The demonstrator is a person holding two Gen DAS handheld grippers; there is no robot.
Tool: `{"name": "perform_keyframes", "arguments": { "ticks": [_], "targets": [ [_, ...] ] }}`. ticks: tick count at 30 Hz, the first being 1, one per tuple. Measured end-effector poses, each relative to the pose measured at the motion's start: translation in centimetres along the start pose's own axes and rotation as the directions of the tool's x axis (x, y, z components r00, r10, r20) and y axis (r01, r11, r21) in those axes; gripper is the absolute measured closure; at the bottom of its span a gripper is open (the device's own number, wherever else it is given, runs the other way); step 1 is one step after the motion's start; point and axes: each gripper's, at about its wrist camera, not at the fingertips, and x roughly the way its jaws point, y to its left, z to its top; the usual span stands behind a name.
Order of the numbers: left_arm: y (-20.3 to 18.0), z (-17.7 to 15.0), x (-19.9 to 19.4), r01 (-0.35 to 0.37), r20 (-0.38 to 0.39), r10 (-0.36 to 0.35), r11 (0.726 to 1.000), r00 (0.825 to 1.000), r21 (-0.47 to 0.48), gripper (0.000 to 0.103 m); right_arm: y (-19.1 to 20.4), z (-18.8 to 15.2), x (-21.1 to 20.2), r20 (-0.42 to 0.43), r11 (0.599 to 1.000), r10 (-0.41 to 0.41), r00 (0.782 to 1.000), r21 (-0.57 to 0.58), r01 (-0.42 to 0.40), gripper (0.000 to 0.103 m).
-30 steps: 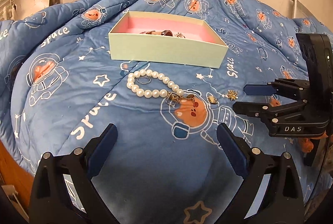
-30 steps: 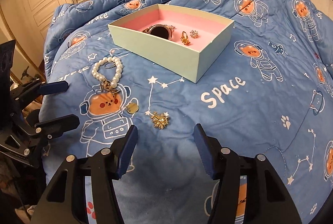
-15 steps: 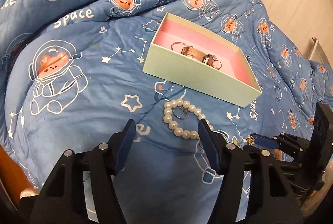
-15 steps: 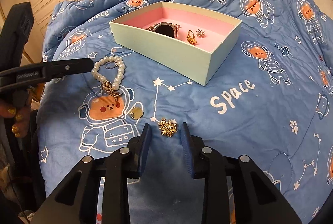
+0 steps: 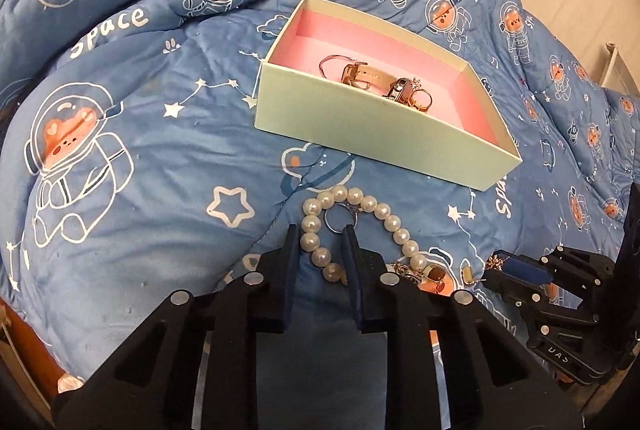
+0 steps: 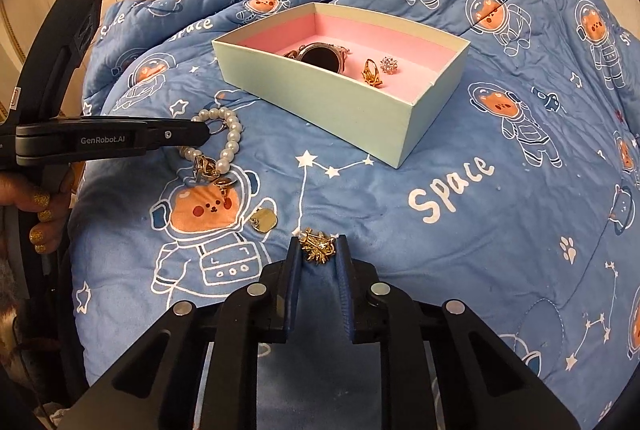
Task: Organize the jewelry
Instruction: 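Grasp the pearl bracelet with the left tool while the right tool grasps the gold star pendant, then carry the pearl bracelet and gold star pendant over the pink-lined box with both tools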
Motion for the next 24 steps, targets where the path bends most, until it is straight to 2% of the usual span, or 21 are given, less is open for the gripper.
{"name": "perform_keyframes", "arguments": {
  "ticks": [2,9,24],
  "targets": [
    [0.1,-0.1,-0.1,0.010,0.003,-0.010,1.000,1.000,-0.014,0.090,0.0,0.0,0.0,0.000,1.000,0.000,1.000,0.001,0.000,0.086],
    [-0.4,-0.4,-1.5,0.066,0.029,-0.065,0.997,0.997,-0.029,0.094,0.0,0.0,-0.2,0.002,1.000,0.003,1.000,0.015,-0.003,0.086],
    [-4.8,2.3,-6.9,0.176,0.125,-0.186,0.980,0.975,0.092,0.094,0.3,0.7,-3.1,0.027,0.997,0.069,0.997,0.021,-0.069,0.087]
  ]
}}
